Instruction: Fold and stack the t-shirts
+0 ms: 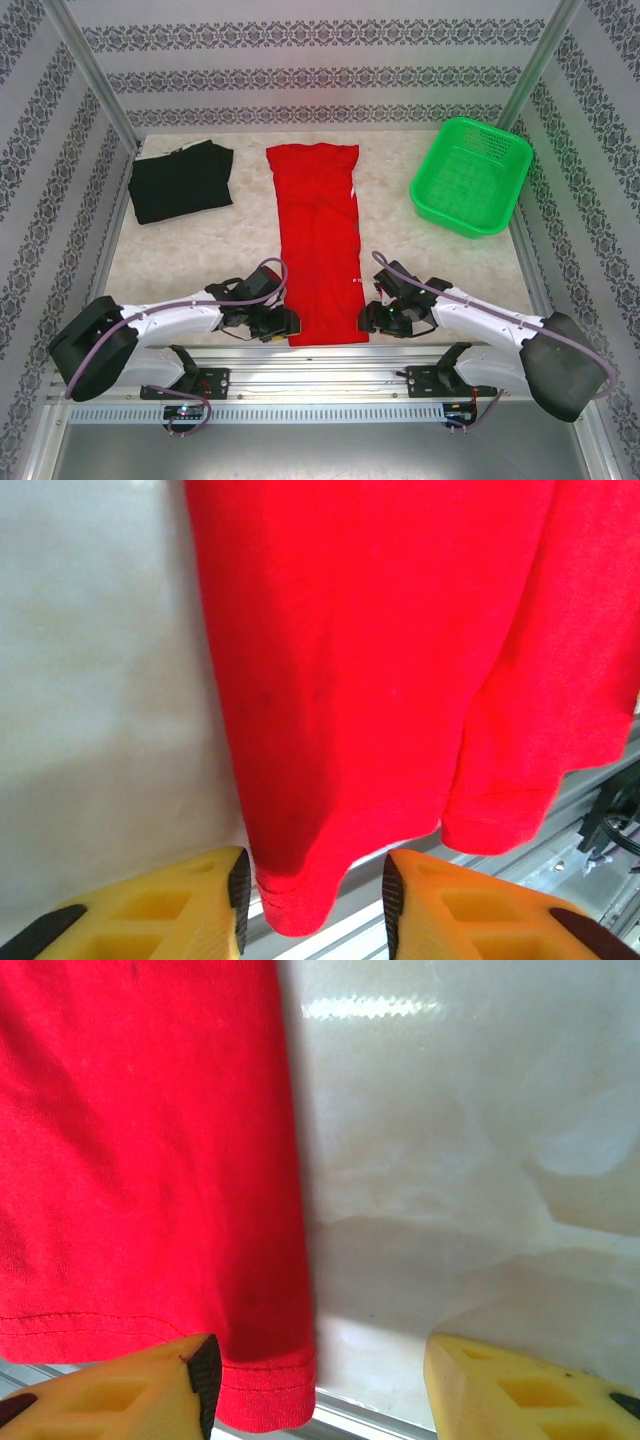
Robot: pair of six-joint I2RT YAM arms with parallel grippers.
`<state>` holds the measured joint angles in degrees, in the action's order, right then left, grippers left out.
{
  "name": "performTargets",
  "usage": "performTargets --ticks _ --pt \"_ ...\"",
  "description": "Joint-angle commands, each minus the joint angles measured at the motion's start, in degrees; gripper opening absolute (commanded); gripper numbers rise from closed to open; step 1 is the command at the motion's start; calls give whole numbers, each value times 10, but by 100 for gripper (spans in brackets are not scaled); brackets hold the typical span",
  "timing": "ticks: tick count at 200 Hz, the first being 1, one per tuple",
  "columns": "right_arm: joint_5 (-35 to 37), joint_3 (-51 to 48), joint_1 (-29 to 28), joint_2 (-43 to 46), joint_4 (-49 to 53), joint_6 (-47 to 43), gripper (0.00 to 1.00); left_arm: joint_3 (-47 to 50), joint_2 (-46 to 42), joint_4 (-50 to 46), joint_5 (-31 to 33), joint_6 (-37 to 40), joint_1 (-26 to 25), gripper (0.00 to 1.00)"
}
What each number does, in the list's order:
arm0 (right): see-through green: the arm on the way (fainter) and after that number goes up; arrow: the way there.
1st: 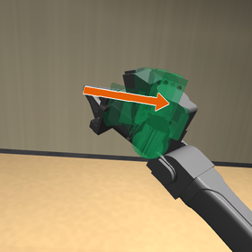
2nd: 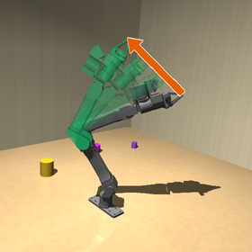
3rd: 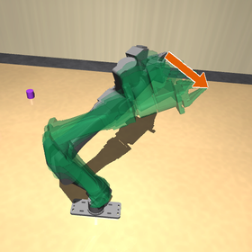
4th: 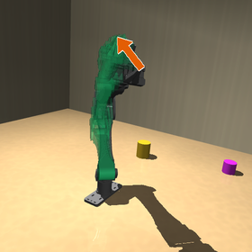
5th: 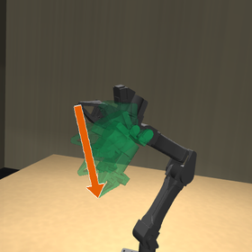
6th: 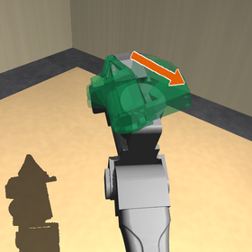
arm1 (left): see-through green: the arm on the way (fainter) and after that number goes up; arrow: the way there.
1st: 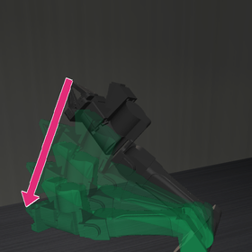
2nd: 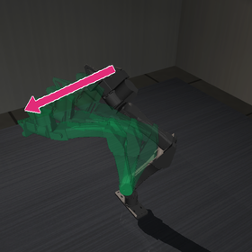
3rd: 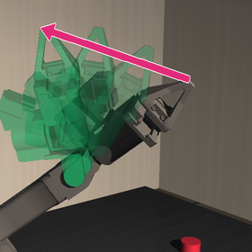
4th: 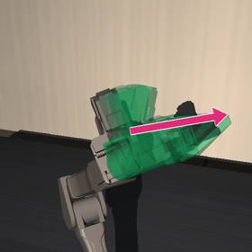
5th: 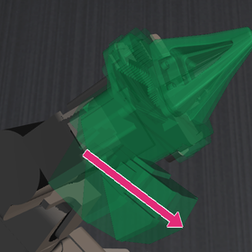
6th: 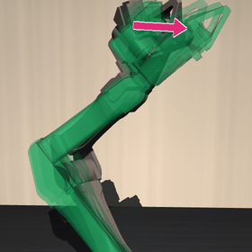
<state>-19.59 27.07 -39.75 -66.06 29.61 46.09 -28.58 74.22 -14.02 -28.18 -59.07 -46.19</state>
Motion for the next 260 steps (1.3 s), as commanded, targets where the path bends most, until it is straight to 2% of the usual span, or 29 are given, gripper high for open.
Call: performTargets --ticks 1,104,178,243,260 --pt "-7 7 -7 -16 -27 -5 56 -3 24 22 -6 -10 -13 37" --pt "-26 42 -35 -65 -62 9 49 -35 62 62 -24 -20 -24 29" --pt "-33 66 -54 -74 -53 21 46 -35 52 71 -26 -36 -26 8" --pt "-30 71 -56 -80 -44 22 45 -33 32 61 -25 -41 -26 3" --pt "-25 64 -56 -82 -43 21 40 -32 24 54 -25 -39 -26 2"
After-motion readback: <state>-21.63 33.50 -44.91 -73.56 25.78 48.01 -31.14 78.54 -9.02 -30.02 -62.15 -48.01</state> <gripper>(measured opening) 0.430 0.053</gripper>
